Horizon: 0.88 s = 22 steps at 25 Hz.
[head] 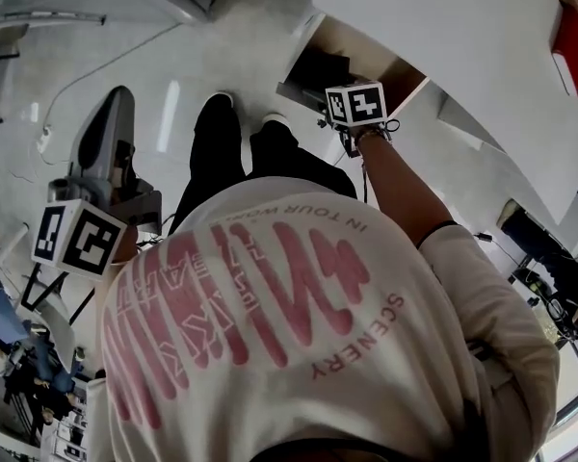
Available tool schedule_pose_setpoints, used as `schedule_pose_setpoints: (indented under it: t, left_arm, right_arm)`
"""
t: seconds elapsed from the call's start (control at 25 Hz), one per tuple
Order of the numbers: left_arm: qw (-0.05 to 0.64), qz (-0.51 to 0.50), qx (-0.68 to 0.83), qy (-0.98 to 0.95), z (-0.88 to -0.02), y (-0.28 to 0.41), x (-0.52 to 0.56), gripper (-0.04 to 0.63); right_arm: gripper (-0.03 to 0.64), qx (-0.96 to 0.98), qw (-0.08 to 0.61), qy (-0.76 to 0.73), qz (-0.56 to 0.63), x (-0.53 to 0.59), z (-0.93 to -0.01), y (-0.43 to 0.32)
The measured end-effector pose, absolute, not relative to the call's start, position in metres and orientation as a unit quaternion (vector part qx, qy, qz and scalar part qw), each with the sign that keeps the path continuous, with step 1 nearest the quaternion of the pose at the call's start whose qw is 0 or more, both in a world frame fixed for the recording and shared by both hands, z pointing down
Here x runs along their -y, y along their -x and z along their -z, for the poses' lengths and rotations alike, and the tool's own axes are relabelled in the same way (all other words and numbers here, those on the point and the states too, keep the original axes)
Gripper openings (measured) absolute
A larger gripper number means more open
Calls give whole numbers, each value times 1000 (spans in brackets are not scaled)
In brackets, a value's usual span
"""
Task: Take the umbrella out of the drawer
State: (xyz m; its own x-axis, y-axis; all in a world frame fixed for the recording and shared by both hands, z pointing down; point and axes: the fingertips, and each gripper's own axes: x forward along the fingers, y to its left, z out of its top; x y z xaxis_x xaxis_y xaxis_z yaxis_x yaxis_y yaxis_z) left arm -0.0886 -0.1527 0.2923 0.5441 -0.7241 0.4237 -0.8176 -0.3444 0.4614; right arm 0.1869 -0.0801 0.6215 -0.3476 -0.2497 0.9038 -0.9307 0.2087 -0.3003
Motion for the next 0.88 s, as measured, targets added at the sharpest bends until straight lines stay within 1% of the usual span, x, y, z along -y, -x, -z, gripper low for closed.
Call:
schedule_pose_setpoints:
  t: [0.08, 0.2, 0.48, 0.88]
  left_arm:
    - [326, -76, 483, -809, -297, 95, 147, 2]
    - [328, -79, 487, -806, -307, 98, 143, 2]
    - [353, -83, 498, -787, -323, 108, 126, 2]
    - [362, -99, 498, -782, -340, 111, 124, 2]
  right_arm:
    - [484, 675, 378, -441, -456, 81, -632, -192]
    - [491, 668, 387, -448, -451, 85, -646, -200]
    - [509, 663, 442, -414, -440, 75, -679, -202]
    - [509, 620, 463, -439, -457, 75, -711, -216]
